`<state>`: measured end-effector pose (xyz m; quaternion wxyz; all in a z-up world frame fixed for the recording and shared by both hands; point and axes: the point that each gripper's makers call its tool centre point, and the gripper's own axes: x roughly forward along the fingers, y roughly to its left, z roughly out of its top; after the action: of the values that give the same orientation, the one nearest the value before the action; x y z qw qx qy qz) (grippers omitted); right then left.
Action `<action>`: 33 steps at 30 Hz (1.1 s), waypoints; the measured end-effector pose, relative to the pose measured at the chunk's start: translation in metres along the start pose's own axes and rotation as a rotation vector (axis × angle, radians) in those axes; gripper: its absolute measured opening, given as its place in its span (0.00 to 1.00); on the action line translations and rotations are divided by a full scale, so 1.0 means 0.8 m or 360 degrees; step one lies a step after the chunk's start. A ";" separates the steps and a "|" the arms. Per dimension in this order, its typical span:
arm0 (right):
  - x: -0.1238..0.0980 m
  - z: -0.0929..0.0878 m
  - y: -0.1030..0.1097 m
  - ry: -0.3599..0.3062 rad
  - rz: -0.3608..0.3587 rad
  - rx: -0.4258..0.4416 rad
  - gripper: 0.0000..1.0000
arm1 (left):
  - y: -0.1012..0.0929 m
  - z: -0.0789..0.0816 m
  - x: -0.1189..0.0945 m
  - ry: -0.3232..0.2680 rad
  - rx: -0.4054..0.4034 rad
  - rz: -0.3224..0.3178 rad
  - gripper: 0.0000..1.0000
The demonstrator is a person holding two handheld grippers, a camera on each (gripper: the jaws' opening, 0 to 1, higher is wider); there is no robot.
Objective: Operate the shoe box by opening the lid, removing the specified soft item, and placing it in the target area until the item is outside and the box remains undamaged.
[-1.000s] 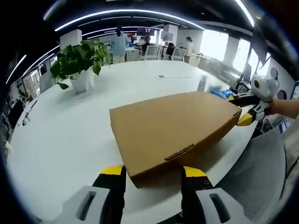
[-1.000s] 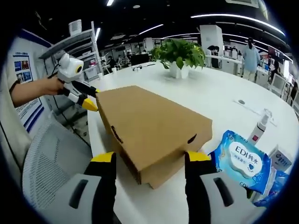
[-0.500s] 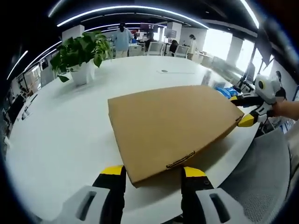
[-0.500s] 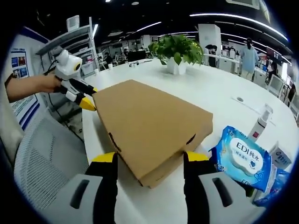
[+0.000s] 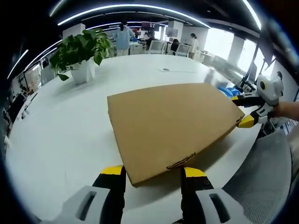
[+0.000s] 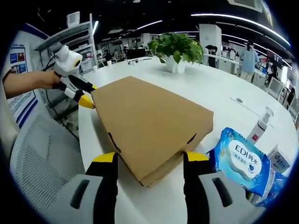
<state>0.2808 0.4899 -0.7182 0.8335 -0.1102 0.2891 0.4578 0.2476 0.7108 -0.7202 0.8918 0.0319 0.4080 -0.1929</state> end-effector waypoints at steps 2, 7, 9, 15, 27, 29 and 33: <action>0.001 0.001 -0.002 0.0001 -0.0002 0.0002 0.53 | 0.002 0.003 0.003 0.0003 0.0001 -0.0002 0.47; 0.006 0.005 -0.011 -0.0001 -0.0005 0.0015 0.53 | 0.008 0.011 0.010 0.0014 0.0007 -0.0010 0.47; 0.008 0.006 -0.015 0.0001 -0.0005 0.0016 0.53 | 0.010 0.014 0.013 0.0018 0.0008 -0.0014 0.47; 0.013 0.011 -0.028 -0.0001 -0.0008 0.0018 0.53 | 0.015 0.024 0.022 0.0026 0.0005 -0.0023 0.47; 0.024 0.021 -0.056 0.0004 -0.0018 -0.0005 0.53 | 0.020 0.042 0.043 0.0042 -0.0009 -0.0029 0.48; 0.026 0.022 -0.061 0.0003 -0.0020 -0.0005 0.53 | 0.021 0.046 0.047 0.0042 -0.0009 -0.0029 0.48; 0.029 0.025 -0.070 0.0005 -0.0026 -0.0008 0.53 | 0.023 0.054 0.054 0.0041 -0.0008 -0.0030 0.48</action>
<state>0.3446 0.4836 -0.7199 0.8365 -0.1152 0.2883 0.4516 0.3106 0.7048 -0.7251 0.8846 0.0284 0.4203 -0.2000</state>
